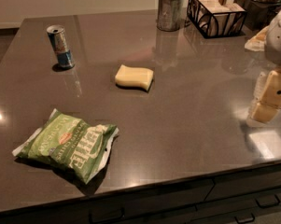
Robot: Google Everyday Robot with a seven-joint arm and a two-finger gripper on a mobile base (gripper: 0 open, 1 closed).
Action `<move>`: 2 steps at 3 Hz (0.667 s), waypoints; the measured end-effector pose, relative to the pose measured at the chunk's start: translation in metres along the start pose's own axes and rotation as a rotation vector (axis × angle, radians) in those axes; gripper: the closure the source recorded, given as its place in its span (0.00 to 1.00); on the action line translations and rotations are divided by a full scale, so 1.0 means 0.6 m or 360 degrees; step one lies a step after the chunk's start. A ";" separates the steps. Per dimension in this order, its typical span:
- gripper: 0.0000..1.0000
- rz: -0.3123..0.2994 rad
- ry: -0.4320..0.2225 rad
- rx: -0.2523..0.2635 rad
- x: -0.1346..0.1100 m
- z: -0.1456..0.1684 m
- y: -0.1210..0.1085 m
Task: Move green jalapeno chip bag near redbull can
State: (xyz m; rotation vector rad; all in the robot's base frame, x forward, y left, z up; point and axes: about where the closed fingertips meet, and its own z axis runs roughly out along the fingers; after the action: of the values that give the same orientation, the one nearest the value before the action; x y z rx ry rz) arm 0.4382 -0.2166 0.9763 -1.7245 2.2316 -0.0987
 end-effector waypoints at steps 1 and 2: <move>0.00 0.0000 0.0000 0.0000 0.000 0.000 0.000; 0.00 -0.0038 -0.0022 -0.0024 -0.019 0.006 0.005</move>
Offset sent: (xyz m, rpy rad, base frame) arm 0.0014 0.0257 -0.0096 0.0202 0.0428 0.0684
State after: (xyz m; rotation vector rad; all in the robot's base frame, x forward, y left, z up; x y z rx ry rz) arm 0.4391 -0.2046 0.9746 -1.7551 2.2078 -0.0752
